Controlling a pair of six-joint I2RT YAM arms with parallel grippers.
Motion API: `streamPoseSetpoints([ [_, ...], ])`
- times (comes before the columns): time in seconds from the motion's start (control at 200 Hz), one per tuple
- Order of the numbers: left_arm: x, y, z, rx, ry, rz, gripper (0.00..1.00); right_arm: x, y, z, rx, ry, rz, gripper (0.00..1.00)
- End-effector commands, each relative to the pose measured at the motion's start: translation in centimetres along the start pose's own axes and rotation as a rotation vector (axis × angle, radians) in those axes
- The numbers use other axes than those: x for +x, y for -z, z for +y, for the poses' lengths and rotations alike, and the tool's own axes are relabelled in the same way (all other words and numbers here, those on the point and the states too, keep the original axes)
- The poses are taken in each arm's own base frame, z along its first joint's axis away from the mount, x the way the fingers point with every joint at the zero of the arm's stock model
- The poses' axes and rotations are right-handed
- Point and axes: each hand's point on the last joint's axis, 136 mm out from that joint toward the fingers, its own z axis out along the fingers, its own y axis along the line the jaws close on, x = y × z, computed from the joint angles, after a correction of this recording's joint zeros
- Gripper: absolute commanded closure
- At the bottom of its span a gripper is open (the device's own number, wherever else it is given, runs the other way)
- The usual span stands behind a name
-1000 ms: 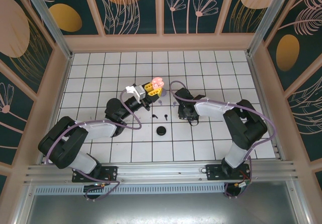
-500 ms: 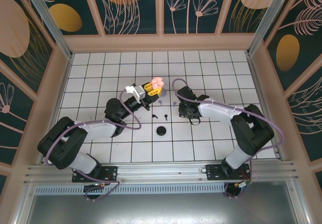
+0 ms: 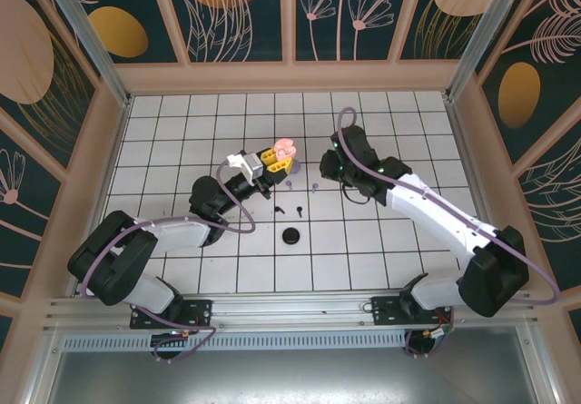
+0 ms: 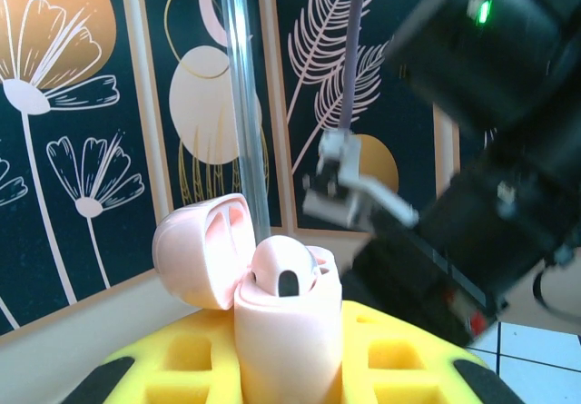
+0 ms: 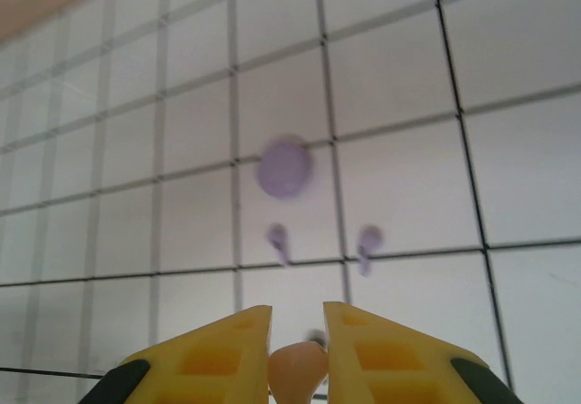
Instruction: Insert wireless bluetooth earbuds into charging case
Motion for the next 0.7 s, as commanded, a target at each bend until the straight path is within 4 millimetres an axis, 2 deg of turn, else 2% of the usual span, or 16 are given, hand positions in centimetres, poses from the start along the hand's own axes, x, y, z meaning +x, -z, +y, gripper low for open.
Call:
streamPoseSetpoints([
  [0.0, -1.2, -0.7, 0.0, 0.01, -0.033, -0.043, 1.0, -3.0, 3.2, 2.6, -0.087, 0.001, -0.067, 0.8],
  [0.17, -1.4, -1.4, 0.1, 0.017, -0.045, -0.053, 1.0, -6.6, 6.5, 6.0, -0.205, 0.002, -0.157, 0.8],
  [0.32, -1.3, -2.1, 0.3, 0.026, -0.051, -0.051, 1.0, -8.3, 8.6, 8.5, -0.313, -0.002, -0.196, 0.8],
  [0.4, -1.2, -2.5, 0.4, 0.029, -0.057, -0.049, 1.0, -9.1, 9.3, 9.3, -0.348, -0.007, -0.22, 0.8],
  [0.53, -1.1, -3.2, 0.6, 0.035, -0.053, -0.048, 1.0, -9.2, 10.4, 10.8, -0.44, -0.014, -0.224, 0.8],
  [0.696, -1.1, -3.7, 0.8, 0.041, -0.041, -0.054, 1.0, -9.2, 11.6, 11.6, -0.519, -0.027, -0.253, 0.8],
])
